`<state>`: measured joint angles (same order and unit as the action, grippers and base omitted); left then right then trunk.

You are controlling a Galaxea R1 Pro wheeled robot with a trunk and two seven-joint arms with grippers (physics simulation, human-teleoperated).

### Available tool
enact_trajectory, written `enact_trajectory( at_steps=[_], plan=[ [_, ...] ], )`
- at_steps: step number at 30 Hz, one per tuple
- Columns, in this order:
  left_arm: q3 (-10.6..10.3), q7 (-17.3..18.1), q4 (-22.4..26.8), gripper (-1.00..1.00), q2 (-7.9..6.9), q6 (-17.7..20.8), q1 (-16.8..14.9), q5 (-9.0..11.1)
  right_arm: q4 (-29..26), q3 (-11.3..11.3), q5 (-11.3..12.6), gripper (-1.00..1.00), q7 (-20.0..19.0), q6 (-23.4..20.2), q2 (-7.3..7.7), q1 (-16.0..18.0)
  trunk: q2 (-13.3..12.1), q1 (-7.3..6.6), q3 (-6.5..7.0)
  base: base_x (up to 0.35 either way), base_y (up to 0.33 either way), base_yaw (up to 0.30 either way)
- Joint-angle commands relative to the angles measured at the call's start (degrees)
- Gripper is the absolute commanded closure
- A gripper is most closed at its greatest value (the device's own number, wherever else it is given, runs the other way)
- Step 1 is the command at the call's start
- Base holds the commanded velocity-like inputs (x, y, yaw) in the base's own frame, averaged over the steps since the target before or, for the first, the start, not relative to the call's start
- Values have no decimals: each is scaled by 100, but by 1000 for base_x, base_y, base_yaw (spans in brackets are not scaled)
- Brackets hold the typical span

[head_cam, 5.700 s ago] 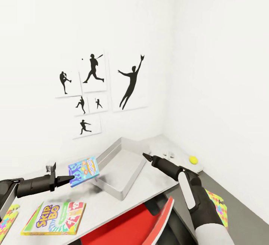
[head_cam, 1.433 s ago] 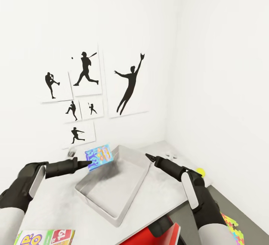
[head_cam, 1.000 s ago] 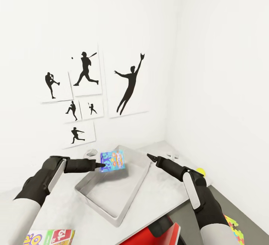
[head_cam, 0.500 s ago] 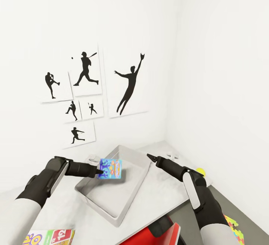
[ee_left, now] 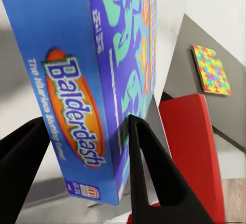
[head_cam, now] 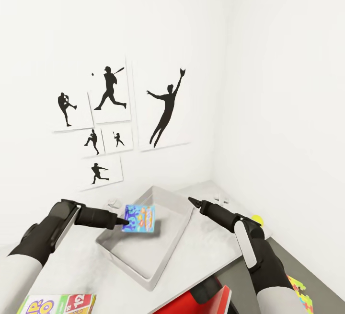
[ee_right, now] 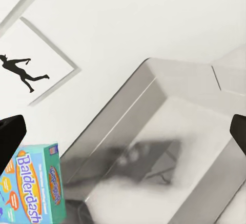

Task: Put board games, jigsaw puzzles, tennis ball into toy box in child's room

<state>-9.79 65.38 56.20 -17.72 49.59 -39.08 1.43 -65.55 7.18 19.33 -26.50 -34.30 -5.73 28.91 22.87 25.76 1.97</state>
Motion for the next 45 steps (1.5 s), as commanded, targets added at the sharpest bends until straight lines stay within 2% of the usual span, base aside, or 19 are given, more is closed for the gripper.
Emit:
enact_trajectory(
  at_steps=[1,4,9,13,16,23,26,30,34,39,45],
  plan=[
    [-50,23,3,100,-7,50,-3,-24,-2,20,27,-100,-14,-45,-7,2,5,2,-3,0,0,0],
    [-121,46,-1,100,-11,57,-3,-116,-2,20,27,-100,-14,-47,-7,2,5,2,-3,0,0,0],
    [-193,53,4,100,-5,50,-3,-149,-2,21,27,-100,-14,-48,-7,3,5,2,-3,0,0,0],
    [-512,57,5,100,-9,75,-3,-166,-2,22,27,-100,-14,-50,-7,3,5,2,-3,0,0,0],
    [-615,67,5,100,-11,89,-3,-166,-2,24,27,-100,-14,-50,-7,4,5,2,-3,0,0,0],
    [-667,252,6,100,-9,95,-3,-182,-2,28,27,-100,-14,-50,-7,6,5,2,-3,0,0,0],
    [-665,321,5,100,-1,95,-3,-330,-2,29,27,-100,-14,-50,-7,5,5,2,-3,0,0,0],
    [-665,361,5,100,13,95,-3,-693,-2,29,27,-100,-14,-50,-7,3,5,2,-3,0,0,0],
    [-665,375,5,100,26,95,-3,-940,-2,29,27,-100,-14,-50,-7,1,5,2,-3,0,0,0],
    [-659,384,6,100,36,104,-3,-1052,-2,25,27,-100,-14,-49,-7,3,5,2,-3,0,0,0],
    [-720,383,8,100,41,148,-3,-1079,-2,27,27,-100,-14,-47,-7,4,5,2,-3,0,0,0]
  ],
)
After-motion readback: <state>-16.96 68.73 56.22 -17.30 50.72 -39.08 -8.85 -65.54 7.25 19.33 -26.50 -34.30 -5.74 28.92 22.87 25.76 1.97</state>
